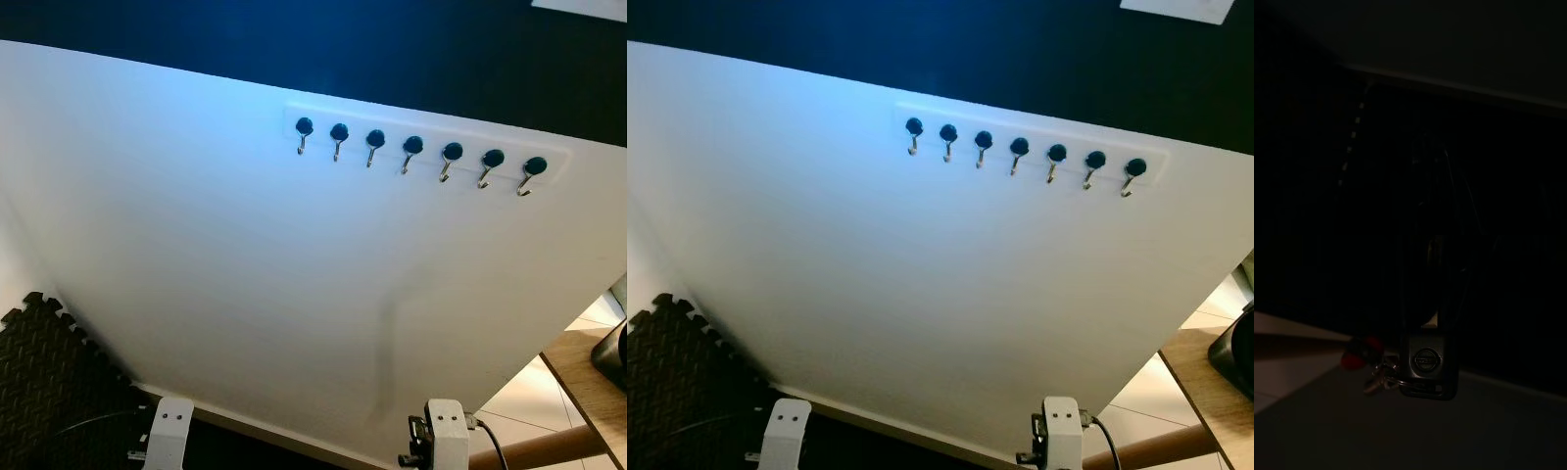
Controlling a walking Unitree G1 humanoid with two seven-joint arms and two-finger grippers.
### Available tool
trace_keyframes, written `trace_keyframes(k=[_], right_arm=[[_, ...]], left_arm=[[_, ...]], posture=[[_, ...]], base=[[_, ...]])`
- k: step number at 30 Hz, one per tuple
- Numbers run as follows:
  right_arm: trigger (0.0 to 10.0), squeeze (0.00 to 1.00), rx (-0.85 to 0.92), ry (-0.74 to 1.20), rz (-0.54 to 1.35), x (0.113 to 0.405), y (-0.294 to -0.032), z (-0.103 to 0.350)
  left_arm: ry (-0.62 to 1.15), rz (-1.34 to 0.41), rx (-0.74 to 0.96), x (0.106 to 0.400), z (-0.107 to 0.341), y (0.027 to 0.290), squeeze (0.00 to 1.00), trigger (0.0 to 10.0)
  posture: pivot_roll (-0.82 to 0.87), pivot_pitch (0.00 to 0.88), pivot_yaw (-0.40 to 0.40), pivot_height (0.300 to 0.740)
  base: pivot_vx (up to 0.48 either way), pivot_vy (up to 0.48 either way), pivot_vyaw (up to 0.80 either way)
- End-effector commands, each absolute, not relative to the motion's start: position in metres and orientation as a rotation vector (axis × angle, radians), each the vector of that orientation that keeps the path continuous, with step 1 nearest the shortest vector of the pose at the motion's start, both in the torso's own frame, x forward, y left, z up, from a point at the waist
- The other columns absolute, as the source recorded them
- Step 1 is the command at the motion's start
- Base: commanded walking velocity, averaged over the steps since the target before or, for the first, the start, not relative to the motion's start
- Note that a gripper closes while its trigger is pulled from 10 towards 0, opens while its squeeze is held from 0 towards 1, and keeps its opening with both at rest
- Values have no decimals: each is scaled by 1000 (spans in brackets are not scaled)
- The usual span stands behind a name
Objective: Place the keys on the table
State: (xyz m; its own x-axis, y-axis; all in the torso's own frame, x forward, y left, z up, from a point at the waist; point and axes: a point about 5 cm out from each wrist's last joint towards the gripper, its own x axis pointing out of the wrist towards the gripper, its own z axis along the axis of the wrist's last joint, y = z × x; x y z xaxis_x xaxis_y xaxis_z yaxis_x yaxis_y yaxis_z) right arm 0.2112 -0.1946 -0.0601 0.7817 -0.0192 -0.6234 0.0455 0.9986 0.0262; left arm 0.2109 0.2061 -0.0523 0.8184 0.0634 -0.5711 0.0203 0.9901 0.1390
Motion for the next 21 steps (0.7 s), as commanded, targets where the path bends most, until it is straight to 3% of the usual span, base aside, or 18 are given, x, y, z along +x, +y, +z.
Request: trace_keyframes(k=[1, 16, 21], right_arm=[[10000, 0, 14, 718, -42, 202, -198, -66], [10000, 0, 1, 749, -37, 193, -194, -72], [10000, 0, -8, 750, -26, 194, -192, -72]], left_arm=[[643, 32, 118, 204, -58, 202, 0, 10000], [643, 37, 109, 200, -59, 205, 0, 10000], [642, 43, 112, 199, -60, 207, 0, 10000]], posture=[[92, 49, -83, 740], [97, 39, -81, 740], [102, 30, -83, 740]], base=[[0, 0, 0], [0, 0, 0], [0, 0, -480]])
